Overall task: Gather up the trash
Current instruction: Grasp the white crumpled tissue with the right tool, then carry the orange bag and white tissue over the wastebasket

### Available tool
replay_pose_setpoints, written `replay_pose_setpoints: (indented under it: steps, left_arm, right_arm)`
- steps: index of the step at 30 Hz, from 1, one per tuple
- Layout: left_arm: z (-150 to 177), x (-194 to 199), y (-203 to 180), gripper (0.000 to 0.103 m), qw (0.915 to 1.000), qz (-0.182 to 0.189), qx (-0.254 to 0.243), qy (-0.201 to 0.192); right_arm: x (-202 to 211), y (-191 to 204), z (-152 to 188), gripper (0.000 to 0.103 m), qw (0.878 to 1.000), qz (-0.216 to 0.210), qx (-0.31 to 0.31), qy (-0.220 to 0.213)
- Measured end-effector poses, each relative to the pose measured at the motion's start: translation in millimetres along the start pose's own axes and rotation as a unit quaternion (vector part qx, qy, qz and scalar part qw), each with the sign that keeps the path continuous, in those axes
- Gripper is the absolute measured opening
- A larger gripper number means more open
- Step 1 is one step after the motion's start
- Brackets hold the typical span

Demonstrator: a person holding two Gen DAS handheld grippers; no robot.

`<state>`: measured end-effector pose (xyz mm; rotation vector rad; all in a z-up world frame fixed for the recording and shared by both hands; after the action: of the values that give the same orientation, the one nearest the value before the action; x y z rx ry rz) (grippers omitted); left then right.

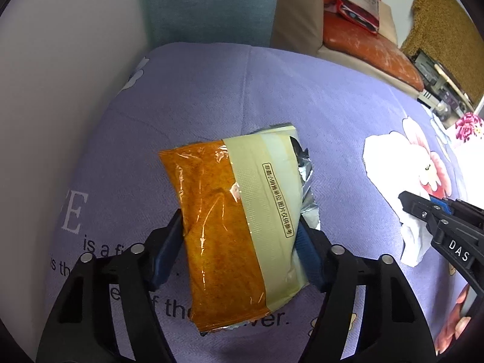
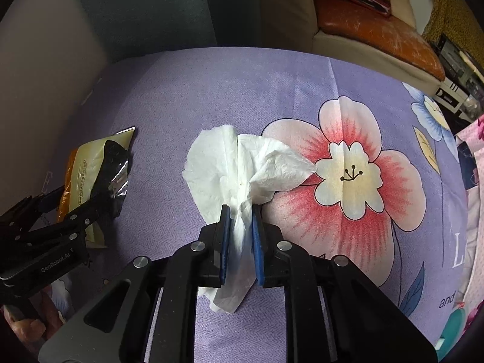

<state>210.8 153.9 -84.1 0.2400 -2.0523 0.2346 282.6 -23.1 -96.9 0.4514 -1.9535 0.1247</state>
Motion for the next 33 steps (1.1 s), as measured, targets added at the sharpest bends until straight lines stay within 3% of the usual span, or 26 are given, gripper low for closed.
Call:
replay_pose_setpoints:
  steps: [3,9,18,27,33]
  left_arm:
    - [-2,2,5,0.057,0.9999,0.009,0.010,-0.004]
    - [-1,13,3,0.055,0.9998,0.017,0.004,-0.010]
    - [19,46,-18,0.055,0.9985,0.052,-0.012,-0.011]
    - [56,83,-74,0.056,0.9932,0.101,-0.057,-0.009]
    - [94,99,-123,0.056,0.9856,0.145,-0.087,0.008]
  right_arm:
    - [0,1,1,0.013,1.000,0.003,0.000,-0.003]
    - [12,8,7,0.010,1.000,-0.006,0.005,-0.010]
    - [69,-6,33,0.010,0.998,-0.039,-0.036,-0.040]
    - [121,-35,98,0.010,0.994,-0.040,-0.084,-0.061]
    - [144,-75,155,0.010,0.987,-0.033,-0.141,-0.070]
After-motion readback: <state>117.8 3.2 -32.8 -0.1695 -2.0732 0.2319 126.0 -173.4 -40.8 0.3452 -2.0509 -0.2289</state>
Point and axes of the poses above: each gripper's, at about its wrist camera, not at the fingertips, and x roughly against the way its jaws point, y to its left, z to its underside, the point moved 2 cm from there along -x, roughly the way its jaws point, and after that the axes turned 2 degrees about z, right-handed, at the moved point
